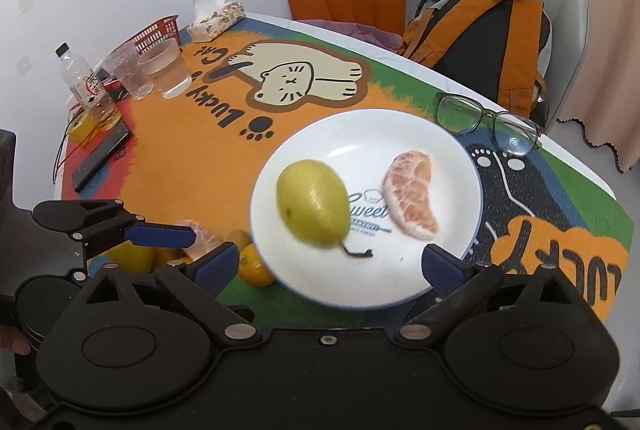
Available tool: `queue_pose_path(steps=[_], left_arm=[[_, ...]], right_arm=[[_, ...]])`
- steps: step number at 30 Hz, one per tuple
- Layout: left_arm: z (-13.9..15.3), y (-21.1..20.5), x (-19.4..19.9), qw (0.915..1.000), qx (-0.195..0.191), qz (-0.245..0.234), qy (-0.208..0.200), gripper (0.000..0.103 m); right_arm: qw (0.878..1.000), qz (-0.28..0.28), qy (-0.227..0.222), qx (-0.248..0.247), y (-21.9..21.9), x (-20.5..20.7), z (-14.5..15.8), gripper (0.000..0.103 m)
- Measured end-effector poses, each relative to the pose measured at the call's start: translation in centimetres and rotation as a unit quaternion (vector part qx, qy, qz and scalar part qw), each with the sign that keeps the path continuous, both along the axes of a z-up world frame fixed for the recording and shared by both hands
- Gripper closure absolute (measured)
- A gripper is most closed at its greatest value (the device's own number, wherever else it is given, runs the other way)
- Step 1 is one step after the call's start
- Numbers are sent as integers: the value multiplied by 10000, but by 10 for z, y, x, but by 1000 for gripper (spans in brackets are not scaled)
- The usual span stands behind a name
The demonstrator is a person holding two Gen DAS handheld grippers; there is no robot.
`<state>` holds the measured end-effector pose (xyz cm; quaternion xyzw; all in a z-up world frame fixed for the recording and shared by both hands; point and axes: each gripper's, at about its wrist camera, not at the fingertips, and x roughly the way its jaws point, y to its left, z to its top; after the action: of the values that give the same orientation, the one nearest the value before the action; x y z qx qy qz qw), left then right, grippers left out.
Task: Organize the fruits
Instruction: 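Lower the yellow pear onto the white plate and open the left gripper, then grasp a small red fruit with the left gripper while the right gripper grasps another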
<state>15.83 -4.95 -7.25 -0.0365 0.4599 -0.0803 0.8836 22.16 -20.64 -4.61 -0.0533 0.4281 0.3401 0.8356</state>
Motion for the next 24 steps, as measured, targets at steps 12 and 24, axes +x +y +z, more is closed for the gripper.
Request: queue_pose_path(steps=[12, 24], left_arm=[[-14, -1, -43, 9997, -11, -210, 133, 13], [-45, 5, -62, 9971, 232, -642, 349, 16]], right_arm=[[9999, 32, 13, -116, -1, -40, 0, 0], [9996, 65, 108, -258, 1, -61, -8, 0]])
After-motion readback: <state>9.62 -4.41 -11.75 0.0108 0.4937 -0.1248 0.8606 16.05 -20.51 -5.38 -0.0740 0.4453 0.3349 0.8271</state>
